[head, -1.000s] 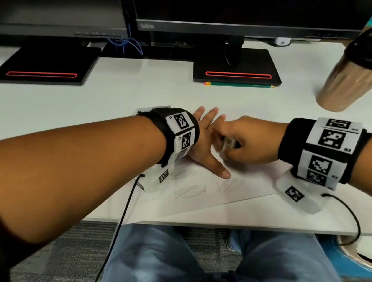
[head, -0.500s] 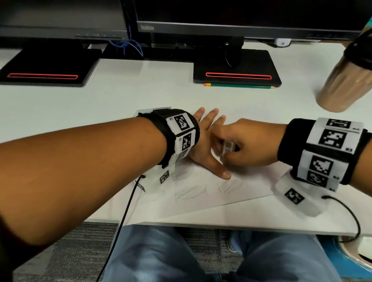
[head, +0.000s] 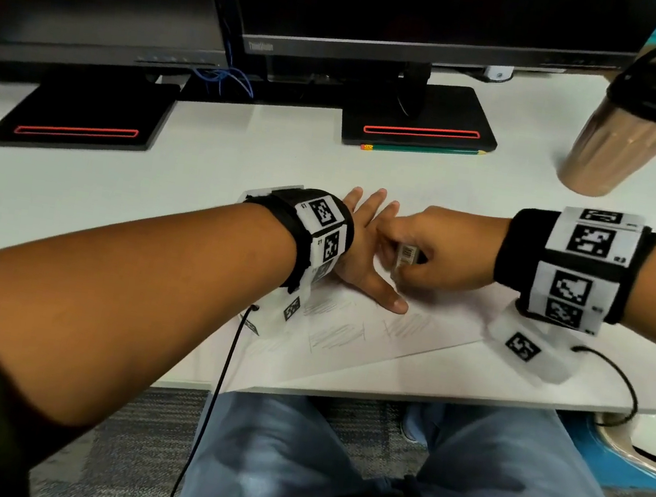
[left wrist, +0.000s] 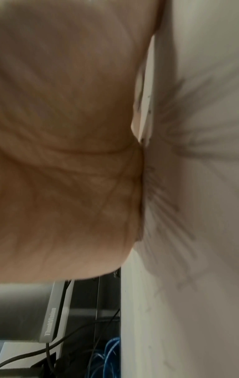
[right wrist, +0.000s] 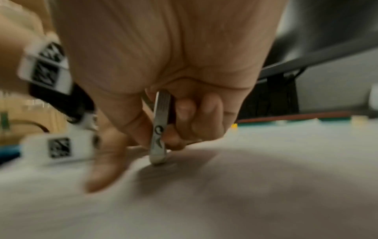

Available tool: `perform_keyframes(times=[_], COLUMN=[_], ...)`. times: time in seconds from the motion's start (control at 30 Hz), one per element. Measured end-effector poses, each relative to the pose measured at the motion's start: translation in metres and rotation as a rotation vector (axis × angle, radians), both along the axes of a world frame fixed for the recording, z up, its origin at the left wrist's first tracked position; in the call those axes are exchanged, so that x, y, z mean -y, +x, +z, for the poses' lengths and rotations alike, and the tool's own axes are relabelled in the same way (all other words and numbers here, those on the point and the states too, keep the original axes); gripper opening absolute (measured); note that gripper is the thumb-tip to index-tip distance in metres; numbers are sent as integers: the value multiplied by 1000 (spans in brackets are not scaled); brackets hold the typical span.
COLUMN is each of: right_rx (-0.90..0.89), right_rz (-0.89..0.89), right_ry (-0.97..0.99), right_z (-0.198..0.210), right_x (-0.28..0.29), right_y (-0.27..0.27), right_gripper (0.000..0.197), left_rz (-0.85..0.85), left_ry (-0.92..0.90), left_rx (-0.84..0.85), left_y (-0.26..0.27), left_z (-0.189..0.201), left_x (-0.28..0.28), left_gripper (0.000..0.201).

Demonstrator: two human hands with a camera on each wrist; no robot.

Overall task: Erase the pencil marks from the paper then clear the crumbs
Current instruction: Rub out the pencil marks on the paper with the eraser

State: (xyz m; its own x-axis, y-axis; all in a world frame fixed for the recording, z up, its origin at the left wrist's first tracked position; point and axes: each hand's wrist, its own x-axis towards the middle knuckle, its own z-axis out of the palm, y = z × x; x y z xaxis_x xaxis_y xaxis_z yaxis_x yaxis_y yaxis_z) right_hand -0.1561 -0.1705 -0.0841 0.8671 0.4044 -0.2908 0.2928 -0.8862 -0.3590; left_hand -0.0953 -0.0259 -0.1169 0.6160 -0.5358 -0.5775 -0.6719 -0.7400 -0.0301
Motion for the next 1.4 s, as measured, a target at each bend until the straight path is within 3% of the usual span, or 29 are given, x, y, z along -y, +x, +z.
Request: perform_keyframes(times=[0.1, 0.27, 0.4, 0.5, 0.67, 0.77, 1.0, 1.4], right_rx=[-4, 17, 50, -48, 86, 74, 52, -81], right_rz=[-74, 6, -64, -9, -231, -331, -272, -191], right_ry=[12, -4, -25, 4, 124, 220, 8, 34], right_z=[4, 0, 4, 4, 24, 32, 9, 11], right_x=[6, 1, 7, -1, 19, 24, 9, 4], right_y=[1, -4, -2, -8, 6, 15, 21, 14], right_gripper=[12, 11, 10, 14, 9, 8, 10, 5], left_rz=[7, 2, 10, 8, 2, 16, 12, -8], left_ry=[10, 1, 14, 2, -39, -110, -24, 24], left_rx=[3, -6, -7, -14, -46, -40, -12, -17], left_y=[-1, -2, -3, -4, -6, -4, -4, -2], left_z=[1, 3, 5, 6, 14, 15, 7, 7], left_x=[2, 0, 2, 1, -2, 0, 10, 12], left_gripper=[142, 141, 143, 143, 147, 148, 145, 137])
